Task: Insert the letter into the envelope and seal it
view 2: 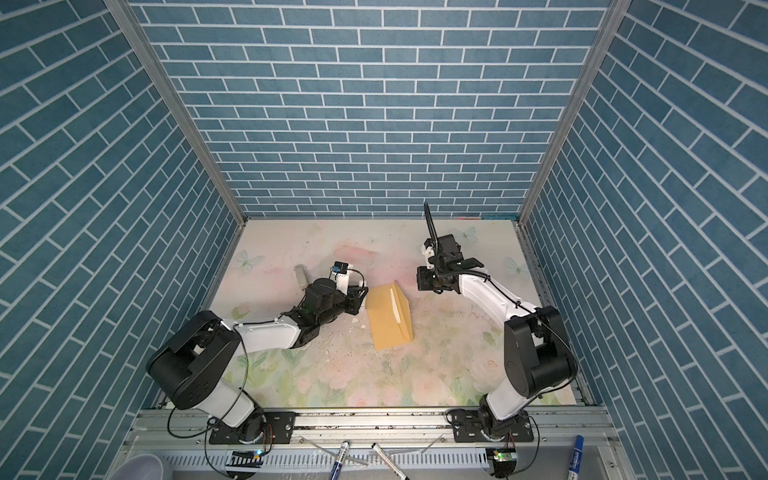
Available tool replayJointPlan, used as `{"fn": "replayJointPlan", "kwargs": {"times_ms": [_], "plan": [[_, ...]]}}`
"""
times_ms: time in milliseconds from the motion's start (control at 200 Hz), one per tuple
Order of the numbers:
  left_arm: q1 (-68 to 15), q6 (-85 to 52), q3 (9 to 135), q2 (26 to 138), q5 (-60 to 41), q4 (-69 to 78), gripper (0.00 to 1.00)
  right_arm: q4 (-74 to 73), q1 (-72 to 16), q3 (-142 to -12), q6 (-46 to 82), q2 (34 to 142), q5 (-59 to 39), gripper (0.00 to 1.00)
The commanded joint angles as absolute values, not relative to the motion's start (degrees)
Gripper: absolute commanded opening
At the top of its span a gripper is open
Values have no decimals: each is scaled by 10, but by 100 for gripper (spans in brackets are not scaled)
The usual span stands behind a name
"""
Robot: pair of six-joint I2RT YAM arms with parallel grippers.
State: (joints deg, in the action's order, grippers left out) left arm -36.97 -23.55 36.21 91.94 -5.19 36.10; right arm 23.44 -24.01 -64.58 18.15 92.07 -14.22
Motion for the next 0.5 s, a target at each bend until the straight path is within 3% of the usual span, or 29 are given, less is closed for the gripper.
{"fn": "replayJointPlan", "kwargs": {"times_ms": [0,135,495], "plan": [[-374,-242,378,937,-49,391,0,222,-240,-621,196,938,-163,5],[-375,-248,380,959,-51,402,0,201,-241,-608,209,959,-190,0],[-376,-257,383,999,-51,420,0,148,-247,-601,256,1010,-261,0]]}}
